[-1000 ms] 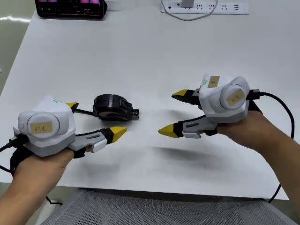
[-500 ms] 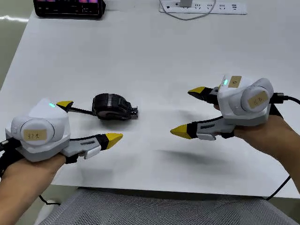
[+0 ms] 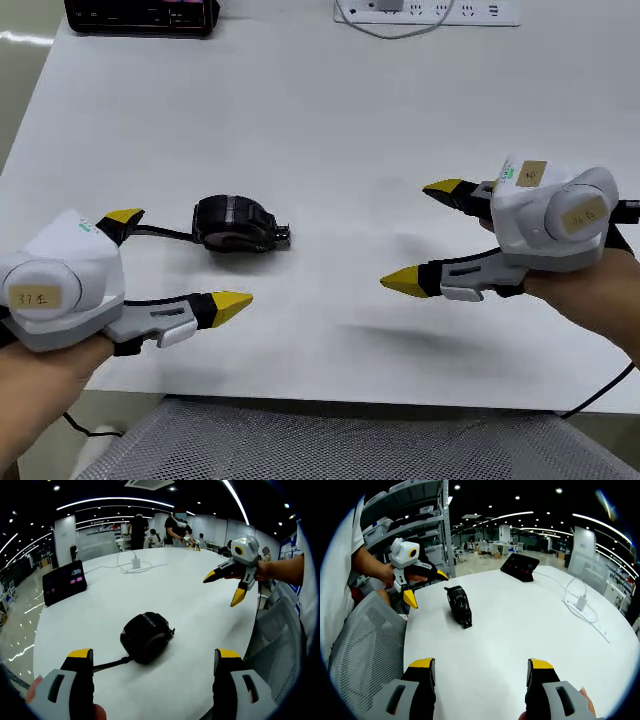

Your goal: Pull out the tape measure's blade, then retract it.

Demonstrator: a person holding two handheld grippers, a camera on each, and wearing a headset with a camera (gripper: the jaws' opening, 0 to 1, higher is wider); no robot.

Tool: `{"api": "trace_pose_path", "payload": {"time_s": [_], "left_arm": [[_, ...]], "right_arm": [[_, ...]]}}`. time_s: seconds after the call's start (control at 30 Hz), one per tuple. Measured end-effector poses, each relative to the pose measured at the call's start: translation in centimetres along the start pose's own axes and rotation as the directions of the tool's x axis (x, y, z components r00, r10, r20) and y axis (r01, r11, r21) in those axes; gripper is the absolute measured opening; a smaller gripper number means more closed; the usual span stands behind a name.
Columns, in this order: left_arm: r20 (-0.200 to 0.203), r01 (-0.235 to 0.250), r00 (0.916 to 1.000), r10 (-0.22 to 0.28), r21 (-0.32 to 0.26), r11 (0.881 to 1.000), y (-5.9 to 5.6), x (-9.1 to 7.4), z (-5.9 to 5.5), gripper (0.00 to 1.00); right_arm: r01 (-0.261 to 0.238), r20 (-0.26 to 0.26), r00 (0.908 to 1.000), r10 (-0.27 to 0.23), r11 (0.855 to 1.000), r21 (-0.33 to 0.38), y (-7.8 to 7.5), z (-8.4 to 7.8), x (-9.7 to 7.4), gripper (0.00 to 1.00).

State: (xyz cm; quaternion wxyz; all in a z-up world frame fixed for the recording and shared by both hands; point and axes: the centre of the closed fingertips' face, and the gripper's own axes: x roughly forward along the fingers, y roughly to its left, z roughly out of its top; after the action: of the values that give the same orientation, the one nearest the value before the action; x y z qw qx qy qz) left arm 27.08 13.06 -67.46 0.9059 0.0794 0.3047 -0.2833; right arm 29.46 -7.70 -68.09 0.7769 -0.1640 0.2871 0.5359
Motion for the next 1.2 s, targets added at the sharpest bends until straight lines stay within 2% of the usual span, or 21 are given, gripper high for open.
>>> {"api": "trace_pose_path", "payload": {"time_s": [0.33,0.57,1.2], "left_arm": [[0.014,0.031,0.9994,-0.031,0.0,1.0,-0.1,-0.9,0.1,0.98],[0.009,0.05,0.9987,-0.051,0.024,0.998,-0.1,-1.8,-0.2,0.99],[0.009,0.079,0.9968,-0.079,0.052,0.996,-0.3,-2.8,-0.4,0.99]], "right_arm": [[0.031,-0.006,0.9995,-0.031,0.999,0.019,0.2,-1.3,-2.0,0.77],[0.038,-0.014,0.9992,-0.038,0.998,0.042,0.6,-2.4,-3.0,0.77],[0.097,0.016,0.995,-0.099,0.992,0.076,0.8,-3.2,-5.4,0.78]]}}
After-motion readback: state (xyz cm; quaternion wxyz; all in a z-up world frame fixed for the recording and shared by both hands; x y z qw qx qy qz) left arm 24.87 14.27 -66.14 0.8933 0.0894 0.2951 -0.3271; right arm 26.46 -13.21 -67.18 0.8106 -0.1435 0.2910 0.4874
